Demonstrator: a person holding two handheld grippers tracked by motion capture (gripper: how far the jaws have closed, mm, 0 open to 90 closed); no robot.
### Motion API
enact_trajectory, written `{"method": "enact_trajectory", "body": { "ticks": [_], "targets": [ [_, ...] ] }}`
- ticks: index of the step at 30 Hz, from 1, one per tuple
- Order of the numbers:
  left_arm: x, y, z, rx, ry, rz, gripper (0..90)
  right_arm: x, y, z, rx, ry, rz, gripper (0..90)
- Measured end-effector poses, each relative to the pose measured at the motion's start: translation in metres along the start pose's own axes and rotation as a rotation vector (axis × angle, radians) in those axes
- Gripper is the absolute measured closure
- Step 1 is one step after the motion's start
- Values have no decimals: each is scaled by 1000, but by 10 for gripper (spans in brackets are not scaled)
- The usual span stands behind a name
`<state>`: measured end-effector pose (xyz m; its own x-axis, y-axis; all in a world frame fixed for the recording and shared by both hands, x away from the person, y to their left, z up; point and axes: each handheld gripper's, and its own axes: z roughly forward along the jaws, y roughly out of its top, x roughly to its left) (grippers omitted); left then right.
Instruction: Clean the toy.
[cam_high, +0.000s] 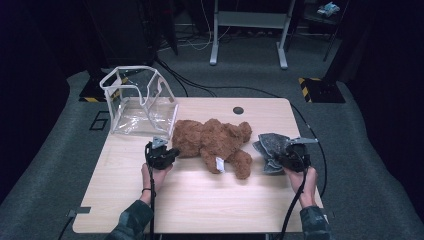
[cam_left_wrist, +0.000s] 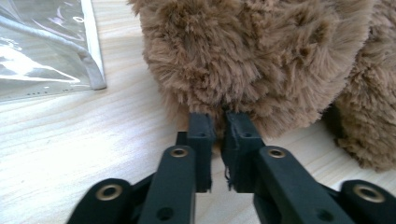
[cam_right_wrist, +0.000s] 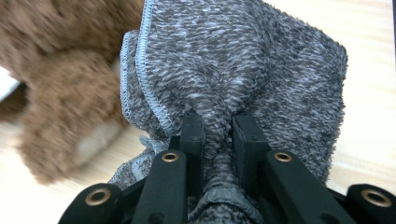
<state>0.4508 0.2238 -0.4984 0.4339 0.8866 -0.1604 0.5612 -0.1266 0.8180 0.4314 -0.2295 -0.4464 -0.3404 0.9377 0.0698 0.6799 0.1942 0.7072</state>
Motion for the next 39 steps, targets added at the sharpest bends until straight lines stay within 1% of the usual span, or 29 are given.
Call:
{"method": "enact_trajectory", "body": {
  "ticks": [3,4,6,8,10,11,13,15,17,20,21,23,24,25,26,28,29,30,31,34,36,37,39],
  "targets": [
    [1,0,-1,2,-6,1,869,6,10,-4,-17,15,-24,767],
    [1,0,-1,-2,-9,3,873,8,13,-5,-25,20,-19,767],
    [1,0,-1,-2,-10,8,878,13,21,-8,-38,37,-29,767],
    [1,0,-1,-1,-13,14,882,19,30,-10,-51,50,-34,767],
    [0,1,-1,2,-12,16,883,27,41,-12,-69,72,-55,767],
    [0,1,-2,2,-13,17,883,32,47,-13,-74,76,-68,767],
    [0,0,-2,2,-14,15,883,46,60,-13,-86,97,-96,767],
    [0,0,-2,1,-16,14,883,63,74,-12,-96,114,-130,767],
    [0,0,-2,-3,-16,16,885,81,87,-8,-106,135,-153,766],
    [-1,0,-2,-8,-19,19,885,105,101,7,-87,148,-206,766],
    [-1,-1,-3,-7,-18,18,885,112,103,14,-72,142,-214,765],
    [0,-1,-3,-13,-24,17,886,121,104,29,-34,135,-220,766],
    [0,-1,-3,-13,-30,17,887,123,104,36,-21,120,-227,766],
    [0,-1,-3,-10,-35,19,886,123,102,43,-6,106,-223,766],
    [0,-1,-3,-12,-36,20,887,122,101,46,6,98,-221,767],
    [-1,0,-4,-18,-42,25,887,117,97,50,18,57,-220,768],
    [-1,0,-4,-24,-40,31,888,114,96,51,25,49,-214,768],
    [-1,0,-5,-19,-49,31,888,110,94,51,32,42,-199,768],
    [-2,0,-4,-28,-45,31,889,106,92,51,37,30,-190,768],
    [-2,1,-6,-22,-59,32,889,98,90,47,44,9,-177,768],
    [-3,1,-6,-26,-57,34,890,98,93,40,20,14,-177,768],
    [-3,1,-6,-26,-59,35,890,102,95,35,9,19,-179,768],
    [-3,1,-5,-31,-56,32,890,112,102,29,-30,61,-202,768]
  ]
}}
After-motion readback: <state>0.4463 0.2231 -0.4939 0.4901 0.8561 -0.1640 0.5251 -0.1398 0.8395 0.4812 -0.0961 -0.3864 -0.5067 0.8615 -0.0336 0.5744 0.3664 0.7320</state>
